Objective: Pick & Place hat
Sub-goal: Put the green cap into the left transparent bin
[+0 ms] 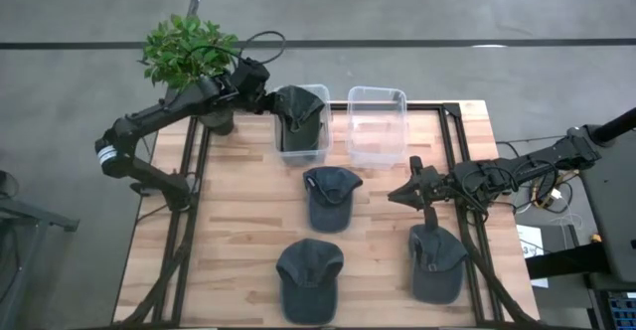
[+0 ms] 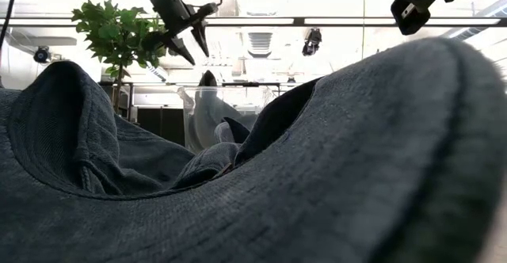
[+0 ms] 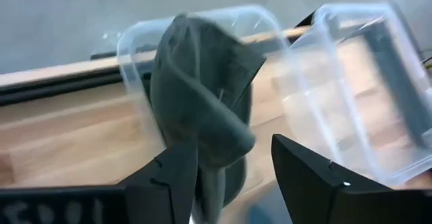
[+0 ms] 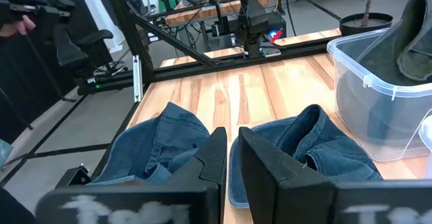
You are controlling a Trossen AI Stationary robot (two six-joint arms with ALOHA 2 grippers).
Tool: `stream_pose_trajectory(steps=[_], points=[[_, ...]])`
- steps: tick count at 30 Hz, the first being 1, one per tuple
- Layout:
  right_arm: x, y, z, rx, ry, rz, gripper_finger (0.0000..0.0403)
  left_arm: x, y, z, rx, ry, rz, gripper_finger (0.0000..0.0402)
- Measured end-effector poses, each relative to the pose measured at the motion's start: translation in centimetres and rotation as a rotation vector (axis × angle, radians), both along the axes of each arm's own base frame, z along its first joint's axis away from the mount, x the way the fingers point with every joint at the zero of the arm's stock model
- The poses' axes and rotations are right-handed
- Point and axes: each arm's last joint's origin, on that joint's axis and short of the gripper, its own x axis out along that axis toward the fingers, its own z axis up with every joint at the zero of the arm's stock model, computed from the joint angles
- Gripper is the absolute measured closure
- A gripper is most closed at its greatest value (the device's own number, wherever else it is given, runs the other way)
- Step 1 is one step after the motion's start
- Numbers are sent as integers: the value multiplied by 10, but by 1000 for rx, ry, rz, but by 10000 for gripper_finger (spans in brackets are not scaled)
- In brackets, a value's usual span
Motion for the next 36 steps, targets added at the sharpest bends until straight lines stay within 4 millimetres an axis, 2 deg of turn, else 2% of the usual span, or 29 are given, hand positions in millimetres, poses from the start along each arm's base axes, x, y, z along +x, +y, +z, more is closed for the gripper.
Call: stream_pose_trajectory(steps=[6,9,17,30,36], points=[[0,0,0,0,0,-1,367,16,8,1,44,-93,-72,220],[0,0,0,5,1,-1,367,23,12,-9,25,-57,-96,220],[0,0,0,53,7,-11,367,24,29,-39,-75,99,-60,220],[0,0,0,52,6,-11,367,40,45,-74,-153,182,-75,220],[0,0,0,52,7,-11,367,45,49,-82,-173,195,-95,220]])
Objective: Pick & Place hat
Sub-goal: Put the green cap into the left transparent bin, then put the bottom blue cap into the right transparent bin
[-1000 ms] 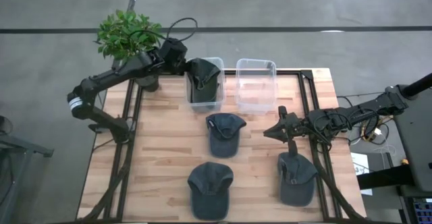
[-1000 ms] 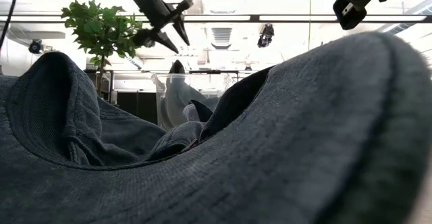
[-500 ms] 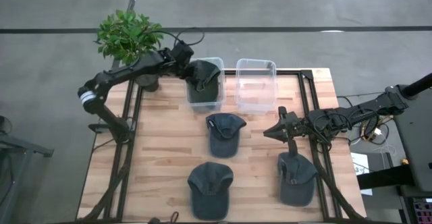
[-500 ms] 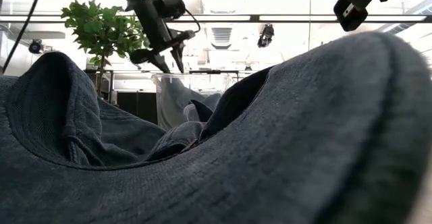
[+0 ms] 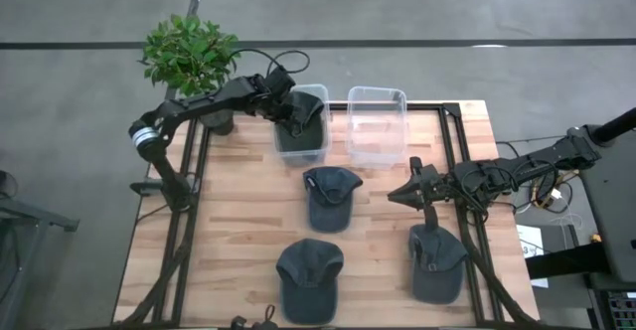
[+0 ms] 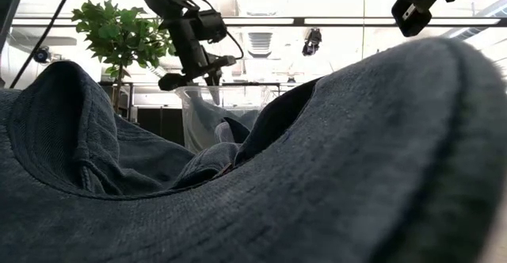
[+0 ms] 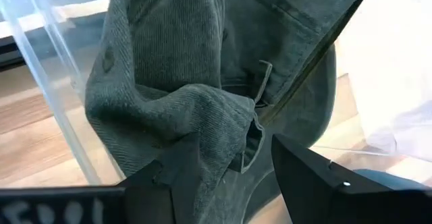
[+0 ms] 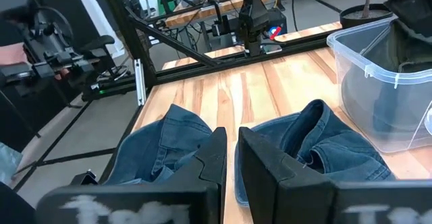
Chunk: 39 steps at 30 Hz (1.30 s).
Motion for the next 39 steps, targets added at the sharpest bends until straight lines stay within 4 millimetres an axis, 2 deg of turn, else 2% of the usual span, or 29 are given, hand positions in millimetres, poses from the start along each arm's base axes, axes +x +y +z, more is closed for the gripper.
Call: stream_pose_trajectory(steps=[5,11,17,21,26,30,35,39], points=[[0,0,0,0,0,0,367,1,1,15,28,-35,-8,220],[0,0,0,0,0,0,367,-3,-2,47,75,-100,-7,220],[0,0,0,0,0,0,367,-13,-22,77,63,-166,-69,220],[0,0,0,0,0,0,367,-19,-52,93,17,-209,-162,220],[0,0,0,-1,0,1,367,-24,-104,109,19,-263,-277,220],[0,0,0,-1,0,1,367,-28,-145,115,61,-278,-281,220],[0,0,0,-1,1,1,367,-34,-184,108,73,-283,-221,220],[0,0,0,-2,2,1,367,-34,-209,96,0,-281,-213,220]])
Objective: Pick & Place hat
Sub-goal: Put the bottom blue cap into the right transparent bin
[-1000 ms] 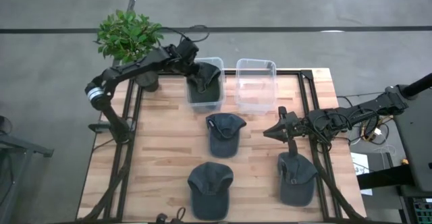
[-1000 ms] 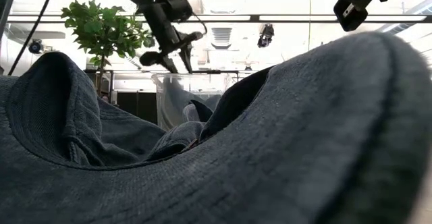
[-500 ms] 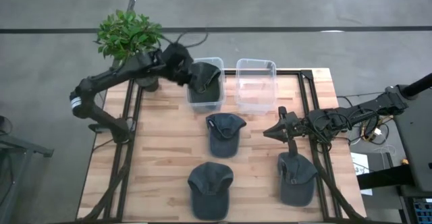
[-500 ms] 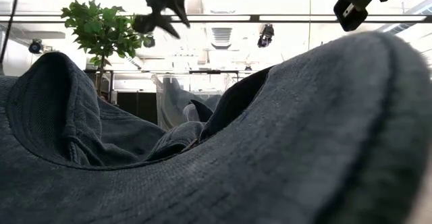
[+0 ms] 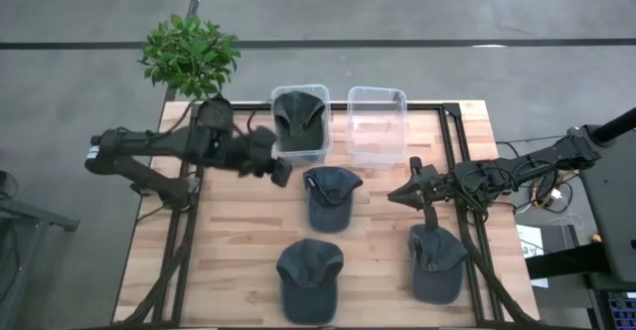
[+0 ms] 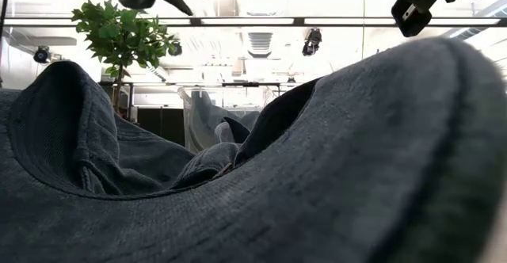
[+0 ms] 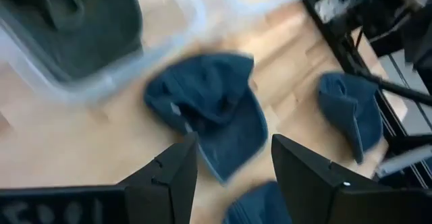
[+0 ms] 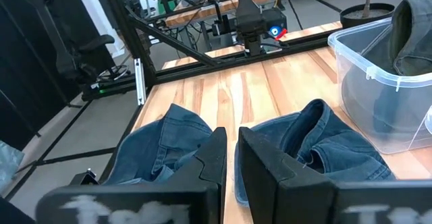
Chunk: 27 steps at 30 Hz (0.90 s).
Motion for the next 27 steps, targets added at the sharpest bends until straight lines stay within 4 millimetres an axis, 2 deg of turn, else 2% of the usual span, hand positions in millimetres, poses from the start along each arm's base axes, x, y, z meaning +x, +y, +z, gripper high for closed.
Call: stream_pose_trajectory(steps=[13,21,27], points=[[0,0,0,-2,0,0,367,0,-65,-58,-328,94,175,220],[0,0,0,-3,1,1,367,-9,-110,-81,-479,133,244,220],[0,0,0,1,0,0,367,-8,-140,-96,-546,159,231,220]])
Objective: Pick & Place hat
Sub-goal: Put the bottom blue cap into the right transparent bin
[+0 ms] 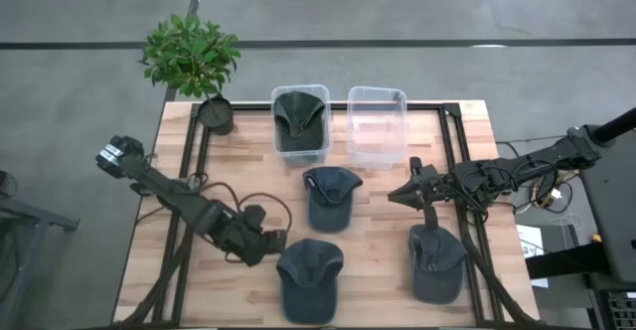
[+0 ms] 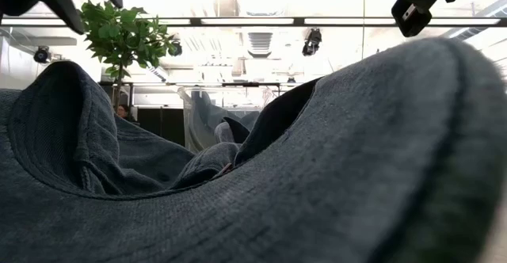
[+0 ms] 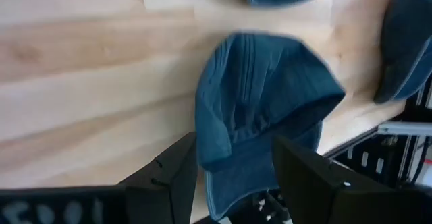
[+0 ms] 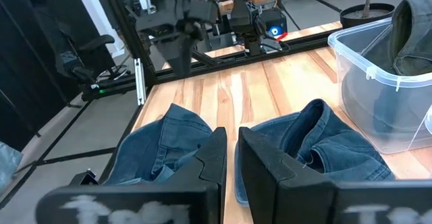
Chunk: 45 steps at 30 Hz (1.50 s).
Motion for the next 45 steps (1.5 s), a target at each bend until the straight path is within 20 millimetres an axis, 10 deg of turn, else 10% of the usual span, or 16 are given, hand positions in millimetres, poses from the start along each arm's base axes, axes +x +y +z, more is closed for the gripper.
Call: stream_pose_trajectory(steps=[45], points=[[0,0,0,-79,-4,15,367,57,-74,-111,-144,98,-170,222]])
